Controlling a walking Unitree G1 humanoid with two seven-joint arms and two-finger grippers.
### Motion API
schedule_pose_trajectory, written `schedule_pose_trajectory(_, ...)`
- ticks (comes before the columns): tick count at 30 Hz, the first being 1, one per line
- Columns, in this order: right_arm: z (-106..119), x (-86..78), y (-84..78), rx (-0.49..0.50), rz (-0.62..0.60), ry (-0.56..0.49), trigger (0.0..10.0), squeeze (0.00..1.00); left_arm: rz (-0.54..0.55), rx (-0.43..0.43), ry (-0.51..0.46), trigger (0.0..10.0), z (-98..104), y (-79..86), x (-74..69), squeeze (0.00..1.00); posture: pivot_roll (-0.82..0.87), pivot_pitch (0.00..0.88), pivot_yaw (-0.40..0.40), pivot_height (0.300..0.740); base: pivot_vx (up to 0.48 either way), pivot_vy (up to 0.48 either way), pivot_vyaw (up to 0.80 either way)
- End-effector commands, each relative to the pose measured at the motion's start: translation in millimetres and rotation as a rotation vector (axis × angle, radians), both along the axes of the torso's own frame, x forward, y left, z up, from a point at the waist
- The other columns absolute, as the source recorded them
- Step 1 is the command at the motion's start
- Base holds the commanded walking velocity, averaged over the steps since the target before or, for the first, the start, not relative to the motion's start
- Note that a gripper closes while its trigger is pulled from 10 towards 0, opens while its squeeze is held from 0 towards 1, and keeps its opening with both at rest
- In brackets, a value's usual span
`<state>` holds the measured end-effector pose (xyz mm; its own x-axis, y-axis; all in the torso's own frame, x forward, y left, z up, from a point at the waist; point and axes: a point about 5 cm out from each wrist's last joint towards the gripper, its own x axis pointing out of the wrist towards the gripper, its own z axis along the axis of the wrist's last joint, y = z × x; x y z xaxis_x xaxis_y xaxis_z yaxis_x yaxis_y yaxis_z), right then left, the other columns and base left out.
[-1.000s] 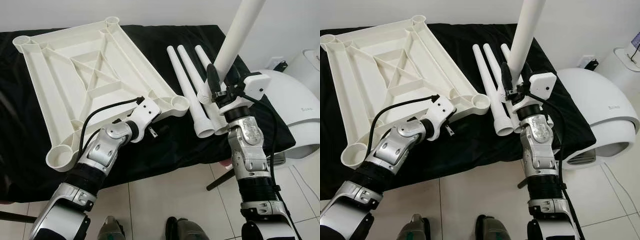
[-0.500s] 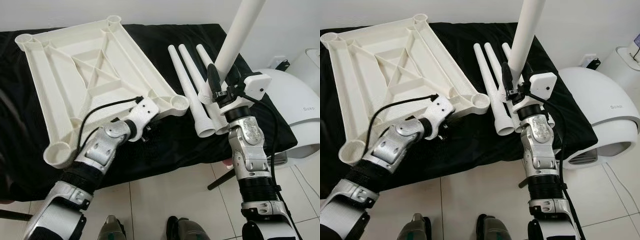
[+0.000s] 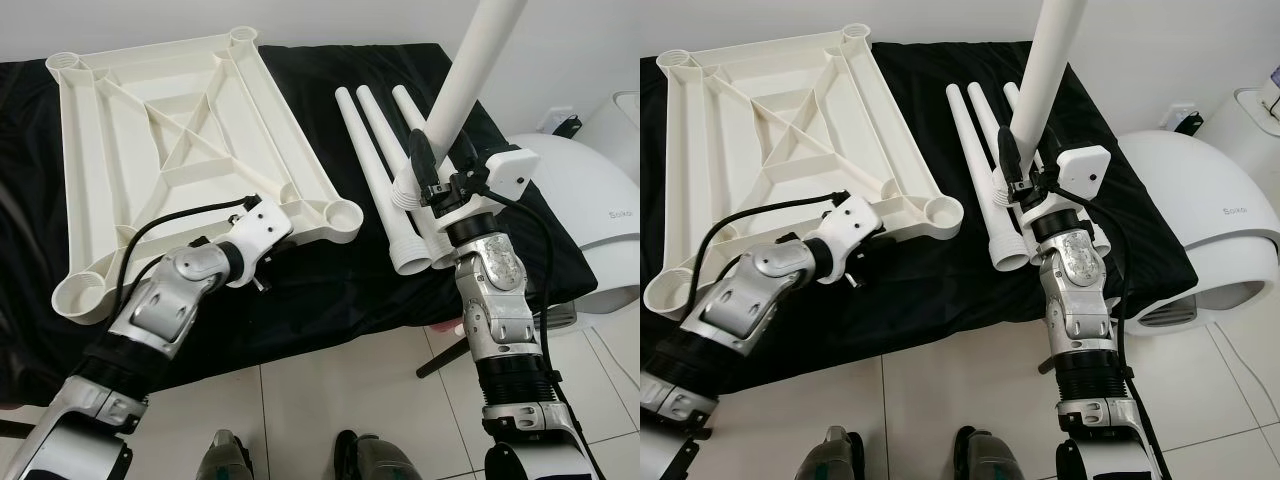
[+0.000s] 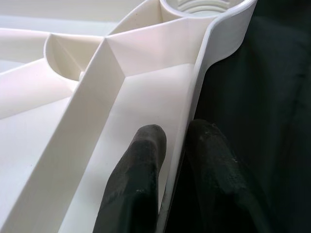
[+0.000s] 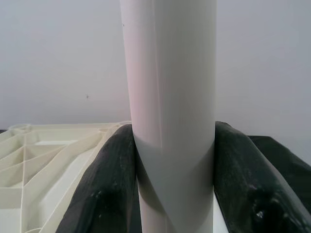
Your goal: Building children table
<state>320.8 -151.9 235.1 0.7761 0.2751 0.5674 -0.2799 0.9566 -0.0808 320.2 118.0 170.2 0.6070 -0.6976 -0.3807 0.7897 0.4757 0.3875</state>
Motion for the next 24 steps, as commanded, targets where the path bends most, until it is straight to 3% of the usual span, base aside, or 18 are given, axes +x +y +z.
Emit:
schedule_pose_trajectory(1,3,0.2,3.2,-0.002,0.038,-0.007,10.0,0.0,-0.126,0.022,0.109,3.5,-15,-8.6,-15.4,0.0,0.08,0.163,-0.034,0.74,0.0,0.0,0.0)
schedule_pose_trajectory(3,4,1.0,3.5,-0.006,0.045,-0.007,10.0,0.0,-0.15,0.026,0.114,3.0,-16,-9.9,-19.6,0.0,0.08,0.161,-0.036,0.74,0.0,0.0,0.0)
schedule_pose_trajectory(4,5,1.9,4.3,-0.008,0.057,-0.006,10.0,0.0,-0.174,0.03,0.126,10.0,-17,-11.2,-24.4,0.0,0.09,0.161,-0.038,0.74,0.0,0.0,0.0)
schedule_pose_trajectory(8,6,2.8,7.4,-0.013,0.096,-0.004,10.0,0.0,-0.226,0.044,0.14,10.0,-18,-14.6,-33.0,0.0,0.09,0.162,-0.04,0.74,0.0,0.0,0.0)
schedule_pose_trajectory(15,7,1.0,18.4,-0.039,0.221,0.012,10.0,0.0,-0.229,0.059,0.152,10.0,-22,-19.3,-33.2,0.0,0.08,0.166,-0.042,0.74,0.0,0.0,0.0)
schedule_pose_trajectory(24,3,-6.9,23.7,-0.073,0.389,0.067,10.0,0.0,-0.103,0.077,0.14,10.0,-26,-6.2,-22.3,0.0,0.08,0.178,-0.046,0.74,0.0,0.0,0.0)
